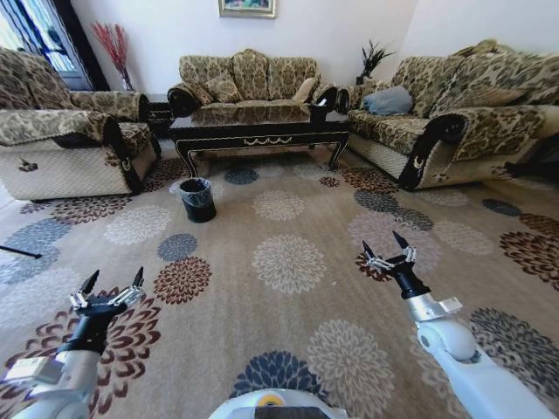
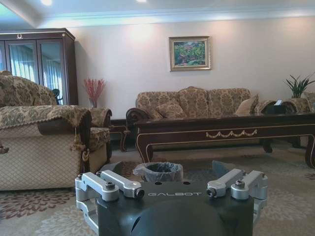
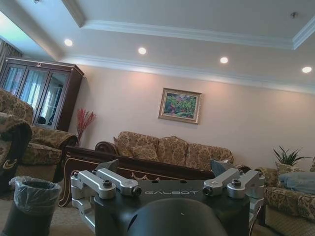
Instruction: Move to the front of the table and pick up the trash from the floor, then place it into the trash bin.
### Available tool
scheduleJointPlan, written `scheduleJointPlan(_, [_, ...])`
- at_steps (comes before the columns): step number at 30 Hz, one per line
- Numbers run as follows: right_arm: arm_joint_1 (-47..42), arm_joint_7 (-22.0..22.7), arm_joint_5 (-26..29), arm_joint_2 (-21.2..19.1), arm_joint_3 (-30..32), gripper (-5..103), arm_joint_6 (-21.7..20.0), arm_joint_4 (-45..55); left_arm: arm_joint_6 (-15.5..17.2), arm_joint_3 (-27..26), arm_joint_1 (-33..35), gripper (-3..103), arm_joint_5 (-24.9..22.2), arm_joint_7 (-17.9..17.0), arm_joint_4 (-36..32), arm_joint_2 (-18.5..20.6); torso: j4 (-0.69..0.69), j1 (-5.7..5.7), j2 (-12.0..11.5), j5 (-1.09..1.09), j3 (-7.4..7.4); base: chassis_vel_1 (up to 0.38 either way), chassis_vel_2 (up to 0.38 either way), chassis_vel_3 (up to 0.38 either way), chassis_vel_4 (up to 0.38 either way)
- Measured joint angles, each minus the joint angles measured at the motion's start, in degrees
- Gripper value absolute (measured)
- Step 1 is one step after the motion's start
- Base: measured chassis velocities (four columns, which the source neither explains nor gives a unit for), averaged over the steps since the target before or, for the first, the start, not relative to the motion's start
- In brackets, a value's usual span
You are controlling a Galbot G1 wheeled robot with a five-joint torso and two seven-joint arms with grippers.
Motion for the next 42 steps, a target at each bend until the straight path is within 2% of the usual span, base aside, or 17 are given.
scheduleJointPlan(11, [1.0,0.2,0.3,0.0,-1.0,100,0.1,-0.4,0.8,0.8,-1.0,100,0.3,0.0,0.4,0.3,0.00,0.00,0.0,0.00,0.00,0.000,0.000,0.000,0.000])
scheduleJointPlan(14, [1.1,0.3,0.3,0.0,-0.8,100,0.1,-0.4,2.7,1.2,-1.3,100,0.8,-2.0,0.2,0.4,0.00,0.00,0.0,0.00,0.00,0.000,0.000,0.000,0.000])
scheduleJointPlan(17, [1.1,0.8,0.2,0.0,-0.5,100,-0.1,-0.4,3.1,1.3,-1.5,100,1.9,-3.1,0.0,0.5,0.00,0.00,0.0,0.00,0.00,0.000,0.000,0.000,0.000])
scheduleJointPlan(24, [0.8,2.8,-0.2,-0.4,1.6,100,-1.6,1.5,1.6,1.2,-2.3,100,2.7,-3.9,0.0,0.8,0.00,0.00,0.0,0.00,0.00,0.000,0.000,0.000,0.000])
scheduleJointPlan(30, [0.5,2.5,-0.4,-0.3,3.1,100,-1.7,2.5,0.3,1.2,-2.5,100,2.5,-3.5,0.3,0.7,0.00,0.00,0.0,0.00,0.00,0.000,0.000,0.000,0.000])
scheduleJointPlan(35, [-0.1,2.1,-0.8,-0.1,5.0,100,-1.9,4.8,-1.7,0.7,-2.7,100,0.7,-1.9,0.6,0.5,0.00,0.00,0.1,0.00,0.11,0.000,0.000,0.000,0.000])
scheduleJointPlan(38, [-0.4,2.2,-1.5,0.4,5.9,100,-2.3,6.4,-4.0,0.1,-2.9,100,-0.1,0.2,1.5,0.4,0.00,0.01,0.7,0.00,0.64,0.000,0.000,0.000,0.000])
scheduleJointPlan(42, [-0.8,2.5,-1.7,0.9,6.3,100,-2.4,7.6,-5.2,-0.7,-3.0,100,-0.9,1.4,2.0,0.4,-0.01,0.11,1.5,0.00,1.39,0.000,0.000,0.000,0.000])
